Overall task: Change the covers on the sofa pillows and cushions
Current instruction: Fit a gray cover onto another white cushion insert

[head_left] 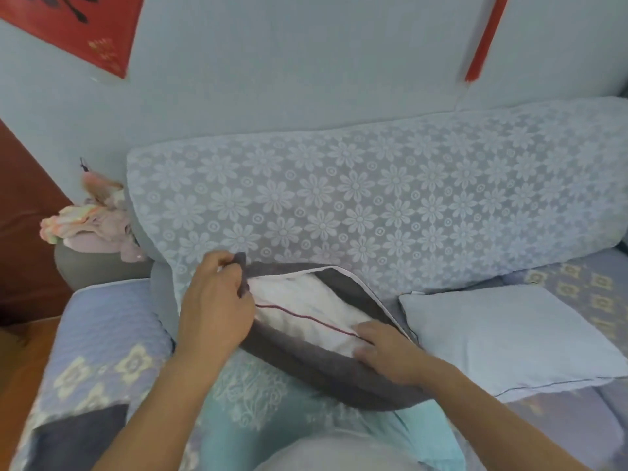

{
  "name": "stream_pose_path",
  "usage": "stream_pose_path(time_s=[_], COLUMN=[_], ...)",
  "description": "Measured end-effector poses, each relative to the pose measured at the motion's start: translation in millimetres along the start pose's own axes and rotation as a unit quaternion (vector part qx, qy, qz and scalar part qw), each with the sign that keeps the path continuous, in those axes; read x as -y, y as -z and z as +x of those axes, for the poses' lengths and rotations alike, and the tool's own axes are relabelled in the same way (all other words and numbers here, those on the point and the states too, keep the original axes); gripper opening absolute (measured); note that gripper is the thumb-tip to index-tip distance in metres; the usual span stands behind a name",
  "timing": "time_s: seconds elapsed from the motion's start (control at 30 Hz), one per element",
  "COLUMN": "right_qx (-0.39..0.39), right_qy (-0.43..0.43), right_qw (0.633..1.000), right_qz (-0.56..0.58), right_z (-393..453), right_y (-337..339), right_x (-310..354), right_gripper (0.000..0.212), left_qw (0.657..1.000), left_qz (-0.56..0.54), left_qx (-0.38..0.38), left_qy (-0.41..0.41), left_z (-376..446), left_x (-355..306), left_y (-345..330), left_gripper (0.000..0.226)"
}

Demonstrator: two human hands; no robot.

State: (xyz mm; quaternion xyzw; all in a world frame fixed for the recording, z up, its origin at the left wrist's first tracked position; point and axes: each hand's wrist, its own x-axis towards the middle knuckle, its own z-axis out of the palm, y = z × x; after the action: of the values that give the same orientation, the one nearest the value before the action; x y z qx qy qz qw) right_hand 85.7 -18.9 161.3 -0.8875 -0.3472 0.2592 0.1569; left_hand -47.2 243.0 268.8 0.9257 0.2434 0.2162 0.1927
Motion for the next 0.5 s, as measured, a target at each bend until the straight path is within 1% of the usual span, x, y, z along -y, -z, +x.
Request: stream_pose_path(time_s=[0.07,0.1,0.17,0.2,0.27,0.3,0.33,0.37,0.43,0.47,0.5], right_qx=[0.038,0.032,-0.044,-0.084,-0.163,-0.176,-0.175,-0.167,-0.17,-0.179,-0.198], right_qy=[0.034,0.036,0.041,0.019,-0.045,-0.079,-0.106,-0.13,-0.158,-0.172,-0.187], right_qw=[0.998,0.996,0.987,0.981,0.966,0.959,0.953,0.95,0.947,0.95,0.951], right_qz=[-0.044,-0.072,-0.151,-0.174,-0.193,-0.208,-0.222,-0.232,-0.222,-0.192,-0.148], right_z=[2.7,1.8,-4.8,-6.6,-8.6,-8.9,-9.1,-9.4,-9.1,-8.4,-6.3], right_y=[-42.5,-56.8,-75.2,-81.6,-86.6,-86.7,-86.7,-87.5,-86.1,-83.7,-79.8], right_x=[8.4,13.2,21.4,21.8,17.3,13.4,9.2,5.6,4.0,5.3,7.8], right_gripper=[0.055,0.054,0.048,0.05,0.061,0.064,0.063,0.054,0.021,0.009,0.002], left_qw=[0.997,0.994,0.985,0.979,0.958,0.943,0.928,0.916,0.904,0.903,0.903], left_qz=[-0.008,0.008,0.061,0.095,0.159,0.185,0.21,0.23,0.252,0.254,0.258], left_qx=[0.039,0.045,0.074,0.103,0.18,0.221,0.255,0.28,0.308,0.315,0.316], left_qy=[0.064,0.097,0.144,0.15,0.155,0.163,0.172,0.172,0.155,0.144,0.133], left_z=[-6.3,-9.2,-19.5,-28.5,-50.7,-63.5,-76.0,-88.2,-109.6,-119.1,-128.2], left_x=[40.1,63.2,111.5,136.9,180.5,199.4,213.7,226.5,242.4,245.4,246.2], left_y=[-13.5,-18.3,-23.2,-25.3,-28.4,-29.7,-30.0,-32.2,-39.1,-43.8,-48.5], left_gripper=[0.026,0.03,0.049,0.048,0.037,0.035,0.036,0.038,0.041,0.04,0.039])
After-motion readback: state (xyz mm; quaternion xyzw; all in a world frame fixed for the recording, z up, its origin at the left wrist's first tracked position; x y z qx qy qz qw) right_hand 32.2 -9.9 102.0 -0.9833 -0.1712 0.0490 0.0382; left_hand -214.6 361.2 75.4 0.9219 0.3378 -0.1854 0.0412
